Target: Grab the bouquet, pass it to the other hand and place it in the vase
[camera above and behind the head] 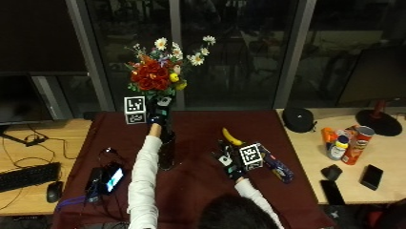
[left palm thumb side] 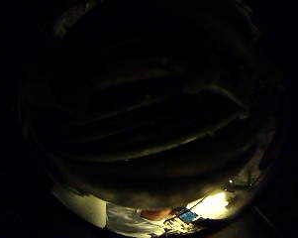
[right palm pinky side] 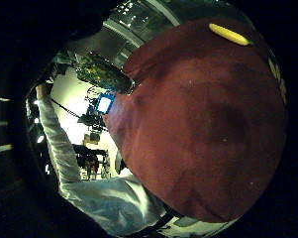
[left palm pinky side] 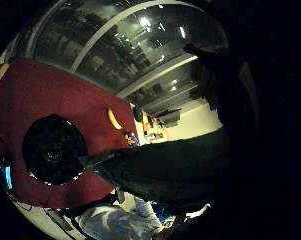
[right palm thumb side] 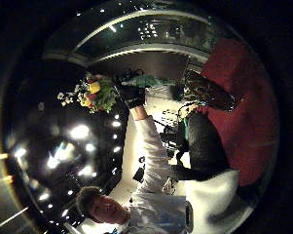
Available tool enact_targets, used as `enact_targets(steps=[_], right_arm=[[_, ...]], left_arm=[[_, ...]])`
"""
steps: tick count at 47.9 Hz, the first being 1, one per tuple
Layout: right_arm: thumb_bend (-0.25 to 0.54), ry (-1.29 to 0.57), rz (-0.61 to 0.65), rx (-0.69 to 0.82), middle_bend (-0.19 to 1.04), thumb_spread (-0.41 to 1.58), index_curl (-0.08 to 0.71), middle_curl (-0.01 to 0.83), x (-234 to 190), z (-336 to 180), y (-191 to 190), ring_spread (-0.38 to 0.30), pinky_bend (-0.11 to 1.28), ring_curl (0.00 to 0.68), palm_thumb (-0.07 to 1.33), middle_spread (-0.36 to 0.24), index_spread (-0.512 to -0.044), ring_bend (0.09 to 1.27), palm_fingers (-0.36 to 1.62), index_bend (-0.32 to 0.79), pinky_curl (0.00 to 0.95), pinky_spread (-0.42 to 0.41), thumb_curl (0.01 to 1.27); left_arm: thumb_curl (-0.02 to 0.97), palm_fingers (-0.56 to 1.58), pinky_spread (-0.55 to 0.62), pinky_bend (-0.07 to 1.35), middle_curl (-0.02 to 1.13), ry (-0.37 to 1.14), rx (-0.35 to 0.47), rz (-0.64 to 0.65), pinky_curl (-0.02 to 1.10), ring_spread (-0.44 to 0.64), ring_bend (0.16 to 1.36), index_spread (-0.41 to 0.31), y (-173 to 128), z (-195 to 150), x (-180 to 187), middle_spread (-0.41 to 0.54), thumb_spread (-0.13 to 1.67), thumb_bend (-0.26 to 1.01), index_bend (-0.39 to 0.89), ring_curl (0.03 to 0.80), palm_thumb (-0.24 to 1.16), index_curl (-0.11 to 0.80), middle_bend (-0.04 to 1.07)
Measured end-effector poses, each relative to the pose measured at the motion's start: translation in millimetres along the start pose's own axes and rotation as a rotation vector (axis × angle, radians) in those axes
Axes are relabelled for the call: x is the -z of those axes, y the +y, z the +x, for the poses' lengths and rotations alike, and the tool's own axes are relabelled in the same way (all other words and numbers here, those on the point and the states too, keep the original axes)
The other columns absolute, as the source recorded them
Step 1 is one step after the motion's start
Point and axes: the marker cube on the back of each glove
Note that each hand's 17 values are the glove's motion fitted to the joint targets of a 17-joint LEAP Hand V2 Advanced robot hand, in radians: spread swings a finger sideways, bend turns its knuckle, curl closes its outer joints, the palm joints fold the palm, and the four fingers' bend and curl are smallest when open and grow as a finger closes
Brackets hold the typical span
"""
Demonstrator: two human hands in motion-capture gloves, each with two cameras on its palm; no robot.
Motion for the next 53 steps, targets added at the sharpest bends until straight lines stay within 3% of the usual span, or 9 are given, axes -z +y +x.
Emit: enact_targets(steps=[4, 22, 26, 28, 29, 31, 39, 43, 53], right_arm=[[-0.024, -0.083, 0.002, -0.231, 0.11, 1.04, 0.408, 0.339, -3, -8, 9, -0.058, 0.40, 0.363, 0.74, -0.034, -0.256, 0.30, 0.43, 0.15, 0.365, 0.140, 0.53], [-0.021, -0.088, -0.017, -0.283, 0.15, 1.06, 0.404, 0.286, -6, 0, 12, -0.015, 0.37, 0.345, 0.74, -0.004, -0.267, 0.31, 0.40, 0.19, 0.342, 0.190, 0.51], [-0.019, -0.057, -0.012, -0.276, 0.15, 1.06, 0.409, 0.282, -6, 4, 12, -0.013, 0.36, 0.343, 0.75, 0.003, -0.267, 0.30, 0.40, 0.20, 0.338, 0.192, 0.51], [-0.019, -0.006, 0.003, -0.310, 0.15, 1.07, 0.413, 0.280, -5, -2, 15, -0.012, 0.35, 0.342, 0.75, 0.005, -0.267, 0.30, 0.41, 0.20, 0.336, 0.192, 0.51], [-0.018, 0.023, 0.013, -0.343, 0.15, 1.07, 0.414, 0.279, -5, -9, 17, -0.011, 0.35, 0.342, 0.75, 0.006, -0.267, 0.30, 0.41, 0.20, 0.336, 0.191, 0.51], [-0.017, 0.066, 0.027, -0.415, 0.15, 1.07, 0.419, 0.277, -5, -18, 21, -0.007, 0.33, 0.342, 0.75, 0.007, -0.259, 0.29, 0.41, 0.21, 0.333, 0.192, 0.52], [-0.016, 0.091, 0.011, -0.397, 0.15, 1.07, 0.428, 0.270, 0, -6, 31, 0.005, 0.31, 0.339, 0.76, 0.014, -0.255, 0.28, 0.41, 0.22, 0.331, 0.191, 0.52], [-0.015, 0.250, 0.100, -0.262, 0.15, 1.08, 0.433, 0.267, 7, 27, 24, 0.011, 0.29, 0.336, 0.77, 0.020, -0.254, 0.27, 0.40, 0.22, 0.332, 0.190, 0.52], [-0.017, 0.115, -0.083, -0.323, 0.15, 1.08, 0.428, 0.263, 3, 27, 36, 0.025, 0.29, 0.335, 0.79, 0.030, -0.256, 0.26, 0.38, 0.19, 0.337, 0.189, 0.52]], left_arm=[[0.736, 1.31, -0.32, 0.40, 0.57, -0.005, -0.008, -0.003, 0.51, -0.33, 0.71, -0.313, -5, -3, -1, -0.285, 0.32, -0.04, 0.52, 0.487, 0.78, 0.552, 0.72], [0.742, 1.30, -0.31, 0.38, 0.57, -0.008, 0.072, -0.004, 0.51, -0.33, 0.69, -0.309, -10, -45, 18, -0.284, 0.34, -0.04, 0.50, 0.486, 0.78, 0.560, 0.71], [0.718, 1.20, -0.31, 0.37, 0.57, -0.039, 0.155, -0.143, 0.50, -0.33, 0.66, -0.304, 0, -76, 30, -0.281, 0.42, -0.06, 0.44, 0.478, 0.74, 0.546, 0.67], [0.670, 0.90, -0.27, 0.31, 0.56, -0.084, 0.234, -0.261, 0.48, -0.30, 0.62, -0.257, 9, -109, 44, -0.265, 0.59, -0.08, 0.28, 0.467, 0.65, 0.506, 0.63], [0.645, 0.38, -0.15, 0.23, 0.57, -0.109, 0.272, -0.307, 0.48, -0.23, 0.58, -0.169, 14, -126, 50, -0.221, 0.63, -0.09, 0.11, 0.473, 0.62, 0.465, 0.61], [0.606, -0.09, 0.02, 0.34, 0.61, -0.149, 0.333, -0.365, 0.58, -0.07, 0.62, -0.068, 25, -152, 62, -0.102, 0.67, -0.09, 0.04, 0.566, 0.55, 0.455, 0.50], [0.524, -0.22, 0.33, 0.31, 0.37, -0.067, 0.393, -0.359, 0.41, 0.28, 0.54, 0.119, 49, -221, 101, 0.221, 0.80, -0.04, 0.02, 0.365, 0.53, 0.303, 0.16], [0.498, -0.22, 0.41, 0.31, 0.32, -0.046, 0.378, -0.320, 0.39, 0.38, 0.54, 0.159, 50, -238, 114, 0.309, 0.83, -0.03, 0.03, 0.340, 0.54, 0.253, 0.15], [0.443, -0.21, 0.49, 0.31, 0.28, -0.026, 0.307, -0.245, 0.37, 0.50, 0.54, 0.180, 71, -196, 116, 0.393, 0.87, -0.03, 0.06, 0.315, 0.54, 0.182, 0.15]])
